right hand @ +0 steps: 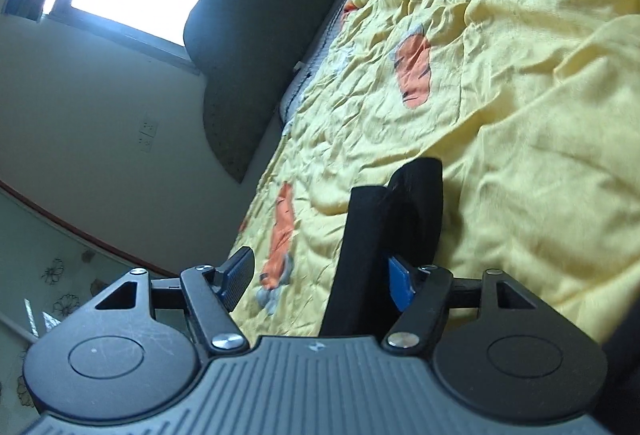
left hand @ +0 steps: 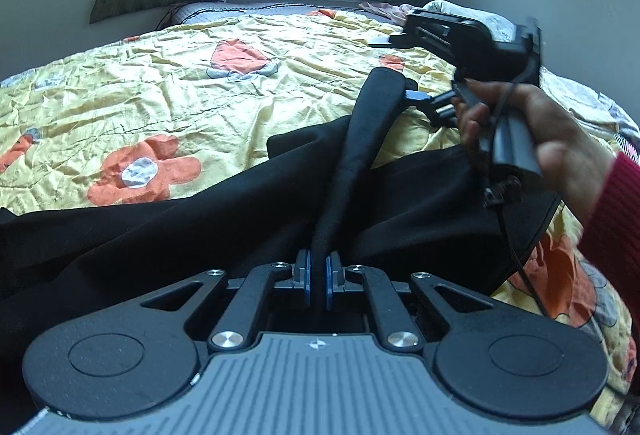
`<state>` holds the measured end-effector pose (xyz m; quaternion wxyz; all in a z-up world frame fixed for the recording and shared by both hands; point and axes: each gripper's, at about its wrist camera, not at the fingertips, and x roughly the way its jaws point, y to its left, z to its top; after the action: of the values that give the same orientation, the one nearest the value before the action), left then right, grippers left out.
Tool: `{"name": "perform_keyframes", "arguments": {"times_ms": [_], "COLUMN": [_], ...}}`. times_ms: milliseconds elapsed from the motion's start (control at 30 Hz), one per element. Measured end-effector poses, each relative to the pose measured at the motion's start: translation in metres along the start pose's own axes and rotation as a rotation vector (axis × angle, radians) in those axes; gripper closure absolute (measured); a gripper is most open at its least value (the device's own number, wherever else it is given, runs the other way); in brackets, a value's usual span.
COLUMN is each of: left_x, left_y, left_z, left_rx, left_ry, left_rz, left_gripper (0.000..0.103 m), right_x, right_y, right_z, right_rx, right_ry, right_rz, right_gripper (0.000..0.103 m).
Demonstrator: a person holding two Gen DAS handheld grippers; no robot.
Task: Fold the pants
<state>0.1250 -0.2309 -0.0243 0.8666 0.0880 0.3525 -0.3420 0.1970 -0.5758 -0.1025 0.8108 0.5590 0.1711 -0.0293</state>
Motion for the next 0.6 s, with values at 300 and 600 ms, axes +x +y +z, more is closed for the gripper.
{"name": "perform_keyframes", "arguments": {"times_ms": [300, 600], "left_x": [-0.009, -0.057], "left_y": [-0.011, 0.011], "left_z": [-0.005, 0.030], "left_rx": [0.094, -0.061], "left_ry": [-0.069, -0.303], "left_rz": [0.037, 0.090], "left_gripper": [0.094, 0.094], "right_x": [0.004, -0.088], "right_y": [0.015, 0.127], "right_z": [-0.006, 0.016], "right_rx": [-0.122, -0.362], "right_ry": [-0.037, -0.256], "right_rz": [-0.128, 0.227], "right_gripper": [0.100, 0.100]}}
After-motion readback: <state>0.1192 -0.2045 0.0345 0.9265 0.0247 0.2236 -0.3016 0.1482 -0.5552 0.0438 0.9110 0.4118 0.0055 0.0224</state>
